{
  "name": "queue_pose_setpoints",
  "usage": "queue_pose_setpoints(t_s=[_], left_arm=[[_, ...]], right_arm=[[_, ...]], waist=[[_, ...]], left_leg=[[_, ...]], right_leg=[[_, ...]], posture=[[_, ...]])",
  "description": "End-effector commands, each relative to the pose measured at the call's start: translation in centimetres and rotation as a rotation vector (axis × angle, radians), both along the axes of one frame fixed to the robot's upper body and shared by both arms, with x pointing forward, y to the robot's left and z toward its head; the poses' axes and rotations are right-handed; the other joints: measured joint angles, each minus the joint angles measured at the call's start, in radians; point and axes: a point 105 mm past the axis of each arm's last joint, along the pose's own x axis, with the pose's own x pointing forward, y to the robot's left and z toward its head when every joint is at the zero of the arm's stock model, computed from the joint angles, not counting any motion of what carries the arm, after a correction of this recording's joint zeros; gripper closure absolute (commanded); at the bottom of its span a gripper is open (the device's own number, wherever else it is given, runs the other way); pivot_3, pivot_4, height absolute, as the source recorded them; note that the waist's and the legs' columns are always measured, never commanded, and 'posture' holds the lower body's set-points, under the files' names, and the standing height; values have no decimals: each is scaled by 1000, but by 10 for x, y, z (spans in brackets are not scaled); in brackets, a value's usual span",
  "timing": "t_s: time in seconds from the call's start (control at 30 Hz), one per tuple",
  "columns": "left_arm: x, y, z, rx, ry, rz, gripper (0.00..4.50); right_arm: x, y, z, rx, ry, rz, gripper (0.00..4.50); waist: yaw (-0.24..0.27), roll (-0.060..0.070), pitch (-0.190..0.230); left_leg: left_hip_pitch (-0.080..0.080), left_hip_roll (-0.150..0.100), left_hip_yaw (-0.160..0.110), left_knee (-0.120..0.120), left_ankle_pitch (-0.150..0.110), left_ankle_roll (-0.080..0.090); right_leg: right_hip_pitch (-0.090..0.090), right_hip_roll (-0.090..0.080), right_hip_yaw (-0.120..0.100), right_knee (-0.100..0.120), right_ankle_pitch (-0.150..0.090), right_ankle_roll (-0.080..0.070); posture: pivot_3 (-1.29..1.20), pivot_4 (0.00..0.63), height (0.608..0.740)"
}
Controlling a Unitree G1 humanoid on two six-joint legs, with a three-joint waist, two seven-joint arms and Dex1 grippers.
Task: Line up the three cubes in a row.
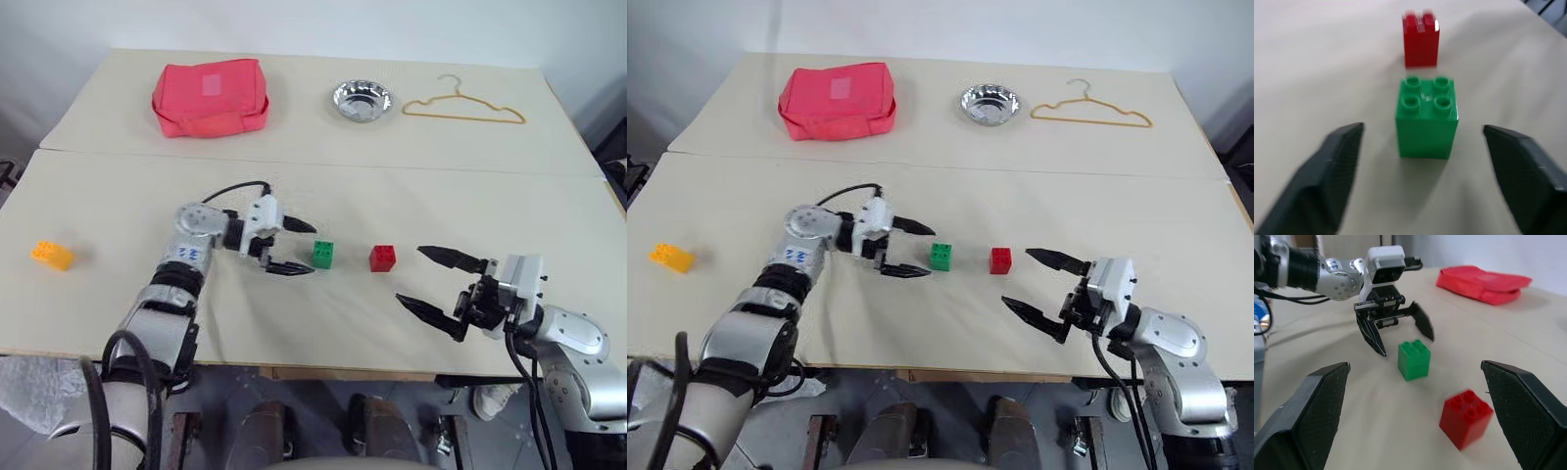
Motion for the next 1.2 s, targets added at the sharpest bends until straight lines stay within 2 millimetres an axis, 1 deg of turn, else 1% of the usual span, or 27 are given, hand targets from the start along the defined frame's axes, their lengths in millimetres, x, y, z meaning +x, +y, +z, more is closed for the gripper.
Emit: queue_pose_setpoints(t_s=[0.03, 0.07, 0.1, 0.13, 0.2, 0.27, 0.33, 0.43, 0.5, 0.53, 0.57, 0.6, 0.63, 0.73, 0.8, 0.87, 0.93, 0.97, 1.03, 1.1, 1.13, 1.2], left_arm=[[-18, 30, 34, -176, -122, 84, 28], [-24, 40, 39, -225, -139, 141, 28], [-29, 54, 44, -278, -165, 234, 28], [-34, 77, 47, -345, -193, 391, 28], [-46, 110, 49, -410, -227, 608, 28], [-71, 152, 37, -463, -236, 864, 28], [-94, 180, 27, -494, -240, 1055, 28], [-128, 217, 15, -527, -271, 1315, 28], [-161, 248, 3, -594, -267, 1523, 28], [-183, 265, -8, -621, -264, 1659, 28], [-204, 278, -19, -635, -260, 1769, 28], [-219, 285, -27, -646, -250, 1846, 28], [-228, 289, -31, -652, -245, 1890, 28], [-234, 288, -40, -685, -201, 1931, 28], [-230, 282, -41, -690, -183, 1928, 28], [-218, 275, -36, -719, -169, 1894, 28], [-204, 271, -28, -736, -163, 1849, 28], [-197, 272, -24, -717, -157, 1825, 28], [-180, 274, -17, -666, -124, 1745, 28], [-172, 275, -13, -644, -104, 1701, 28], [-164, 279, -13, -608, -77, 1674, 28], [-147, 291, -6, -534, -66, 1619, 28]], right_arm=[[1, 6, 8, 17, -36, 47, 0], [2, 8, 8, 24, -16, 65, 0], [3, 12, 10, 26, -22, 83, 0], [2, 18, 10, 25, -10, 124, 0], [0, 26, 11, 15, -16, 172, 0], [1, 33, 13, 10, -24, 216, 0], [1, 38, 15, 4, -25, 249, 0], [1, 42, 19, 5, -24, 289, 0], [0, 46, 22, 6, -18, 327, 0], [0, 48, 23, 7, -10, 348, 0], [0, 49, 24, 5, -8, 361, 0], [1, 50, 24, 5, -3, 369, 0], [1, 50, 25, 5, 0, 374, 0], [2, 50, 24, -1, 11, 387, 0], [3, 50, 23, -4, 16, 392, 0], [4, 50, 23, -5, 20, 394, 0], [4, 51, 23, -5, 26, 395, 0], [3, 51, 22, -6, 29, 396, 0], [3, 52, 22, -7, 31, 395, 0], [4, 53, 22, -6, 32, 394, 0], [4, 53, 22, -7, 31, 392, 0], [5, 53, 21, -14, 30, 391, 0]], waist=[[-17, 0, 0], [-19, 0, 0], [-21, 0, 0], [-22, 0, 0], [-31, 0, 0], [-28, 0, 0], [-27, 0, 0], [-9, 0, 0], [0, 0, 1], [2, 0, 1], [1, 0, 0], [-1, 0, 0], [-1, 0, 0], [14, 0, 0], [15, 0, 0], [13, -1, 0], [10, -1, 0], [9, -1, 0], [6, -1, 0], [3, 0, 0], [-1, 1, 0], [-6, 1, 1]], left_leg=[[0, 1, 0, 0, 0, 0], [0, 1, 0, 0, 0, 0], [0, 1, -1, 0, 0, 0], [0, 2, -1, 0, 0, 0], [1, 2, -3, 1, 0, 0], [1, 3, -6, 2, 0, 0], [1, 3, -7, 2, 0, -1], [1, 2, -9, 4, -1, -1], [1, 3, -14, 8, -2, -1], [2, 3, -14, 9, -4, 0], [3, 3, -14, 9, -4, 0], [3, 4, -15, 10, -6, -1], [4, 4, -14, 10, -7, -1], [3, 5, -15, 10, -8, -1], [3, 5, -15, 11, -8, -1], [3, 5, -15, 11, -8, -1], [3, 5, -15, 11, -8, -1], [3, 6, -15, 11, -8, -2], [3, 7, -15, 11, -9, -2], [3, 8, -15, 11, -9, -3], [3, 8, -14, 10, -9, -3], [4, 7, -13, 10, -9, -3]], right_leg=[[0, 0, 0, 0, 0, 0], [0, 0, 0, 0, 0, 0], [0, 0, -1, 1, 0, 0], [0, 0, -1, 1, 0, 0], [1, -1, -1, 2, 0, 0], [2, -1, -1, 2, 0, 0], [3, -1, -1, 1, 0, -1], [6, -2, -1, -1, 0, -1], [11, -2, 0, -4, 0, -1], [13, -2, 0, -4, 0, -1], [15, -3, 0, -5, 0, -1], [15, -3, 0, -6, 0, -1], [16, -4, 1, -7, 0, -1], [16, -3, -1, -9, 0, -1], [16, -3, -2, -8, -1, -1], [16, -4, -2, -8, 0, -1], [16, -4, -1, -8, 0, -1], [16, -4, -1, -8, 0, -1], [16, -3, -2, -8, -1, -3], [15, -1, -4, -6, -2, -4], [15, 0, -5, -6, -2, -5], [14, -1, -6, -5, -2, -5]], posture=[[0, 150, 740], [0, 150, 740], [0, 150, 740], [0, 150, 740], [0, 150, 740], [0, 150, 740], [0, 150, 740], [0, 150, 740], [0, 150, 740], [0, 150, 740], [0, 150, 740], [0, 150, 740], [0, 150, 740], [0, 150, 740], [0, 150, 740], [0, 150, 740], [0, 150, 740], [0, 150, 740], [0, 150, 740], [0, 150, 740], [0, 150, 740], [0, 150, 740]])
